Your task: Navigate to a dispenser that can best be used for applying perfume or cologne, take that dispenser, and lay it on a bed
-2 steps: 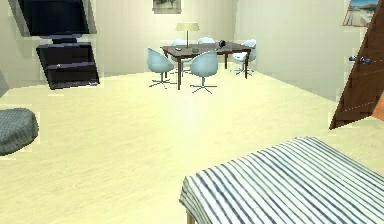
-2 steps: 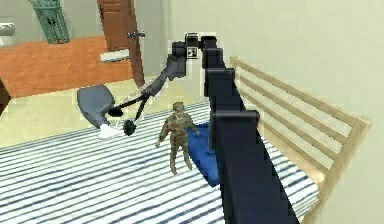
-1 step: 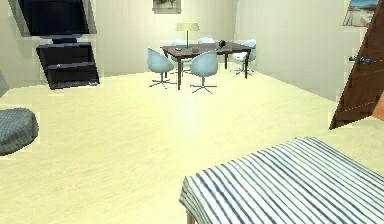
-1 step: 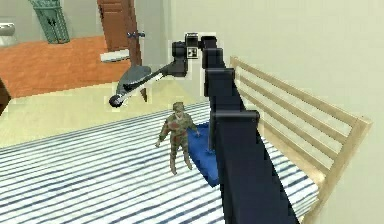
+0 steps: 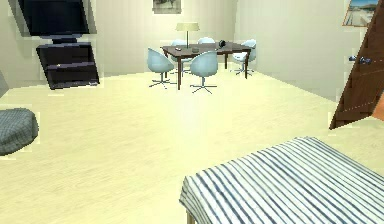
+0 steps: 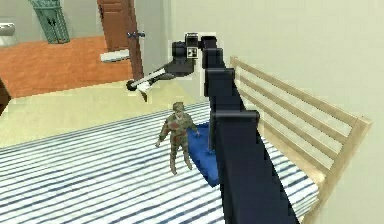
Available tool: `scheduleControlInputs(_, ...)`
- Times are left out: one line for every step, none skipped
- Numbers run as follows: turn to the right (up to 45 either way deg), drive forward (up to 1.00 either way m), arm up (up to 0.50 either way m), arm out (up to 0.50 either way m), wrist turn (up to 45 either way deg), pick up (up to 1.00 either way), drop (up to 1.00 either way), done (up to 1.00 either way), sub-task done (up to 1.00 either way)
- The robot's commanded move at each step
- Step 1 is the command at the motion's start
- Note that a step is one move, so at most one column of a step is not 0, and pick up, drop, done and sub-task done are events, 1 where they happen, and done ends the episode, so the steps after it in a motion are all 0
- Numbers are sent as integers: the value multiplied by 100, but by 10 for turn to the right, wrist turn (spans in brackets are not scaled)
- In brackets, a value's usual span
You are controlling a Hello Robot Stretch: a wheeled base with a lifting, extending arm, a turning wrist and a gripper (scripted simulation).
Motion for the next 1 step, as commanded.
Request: scheduleControlInputs(0, 0, -22, 0, 0, 0, 0, 0, 0)
